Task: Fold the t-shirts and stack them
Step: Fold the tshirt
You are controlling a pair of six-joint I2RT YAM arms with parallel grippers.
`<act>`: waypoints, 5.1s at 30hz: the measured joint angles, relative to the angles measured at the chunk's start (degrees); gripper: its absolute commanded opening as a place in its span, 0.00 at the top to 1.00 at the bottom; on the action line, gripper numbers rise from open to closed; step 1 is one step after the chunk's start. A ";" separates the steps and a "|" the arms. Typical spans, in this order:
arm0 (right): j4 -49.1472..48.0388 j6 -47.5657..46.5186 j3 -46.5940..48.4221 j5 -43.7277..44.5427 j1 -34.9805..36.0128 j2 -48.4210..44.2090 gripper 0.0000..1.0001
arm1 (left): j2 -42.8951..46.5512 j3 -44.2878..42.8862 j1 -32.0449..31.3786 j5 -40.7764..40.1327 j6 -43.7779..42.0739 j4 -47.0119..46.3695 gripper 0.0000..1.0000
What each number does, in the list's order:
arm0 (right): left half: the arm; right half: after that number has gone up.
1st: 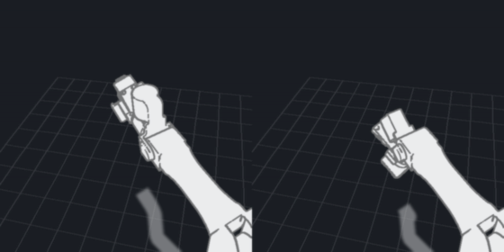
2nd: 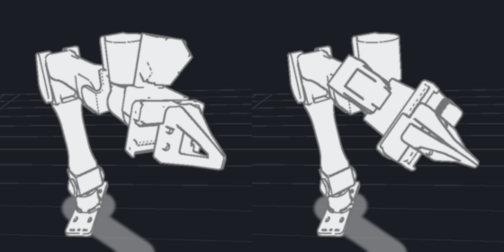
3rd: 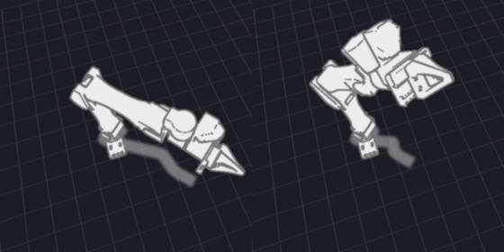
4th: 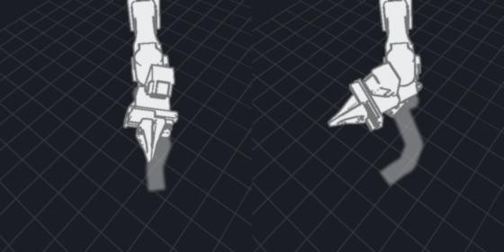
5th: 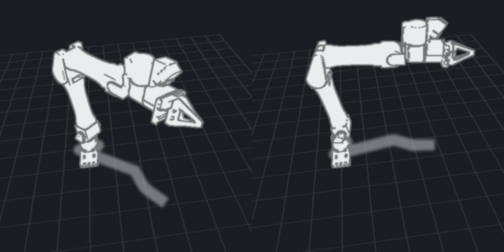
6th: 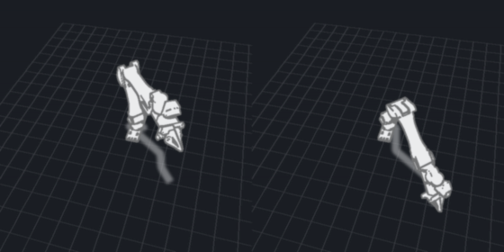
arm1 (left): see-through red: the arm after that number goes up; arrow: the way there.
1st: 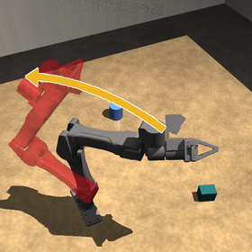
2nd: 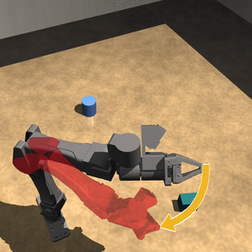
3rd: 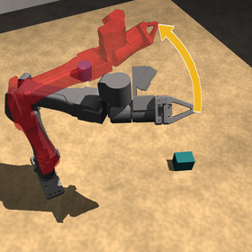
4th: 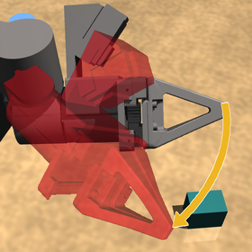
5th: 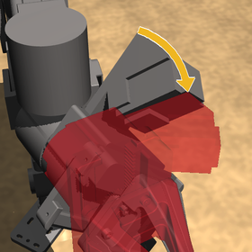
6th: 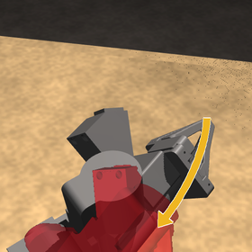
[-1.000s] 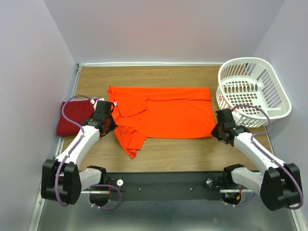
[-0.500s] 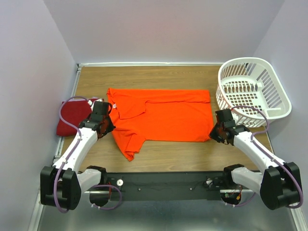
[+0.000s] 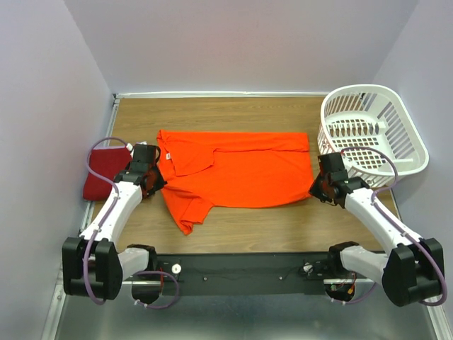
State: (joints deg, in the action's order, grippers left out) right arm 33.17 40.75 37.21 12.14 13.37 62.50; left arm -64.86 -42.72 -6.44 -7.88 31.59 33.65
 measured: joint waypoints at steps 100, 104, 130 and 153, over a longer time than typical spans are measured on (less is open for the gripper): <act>-17.14 -13.77 11.43 2.49 1.20 29.59 0.81 | -7.63 -4.35 3.30 -0.44 -2.97 -11.91 0.54; -18.14 -13.70 11.80 3.96 1.18 30.36 0.81 | -9.29 -4.02 3.30 -0.11 -2.75 -12.83 0.54; -18.67 -14.45 12.79 7.41 0.50 31.58 0.82 | -28.13 -9.18 0.94 -1.95 0.20 -14.56 0.77; -16.24 -15.82 12.09 10.12 0.50 30.40 0.81 | -29.31 -10.16 4.07 -5.53 -0.79 -14.10 0.65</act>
State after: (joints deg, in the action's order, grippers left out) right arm 16.93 24.93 49.30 22.26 13.87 92.90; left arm -94.17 -52.88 -2.37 -13.41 30.81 19.55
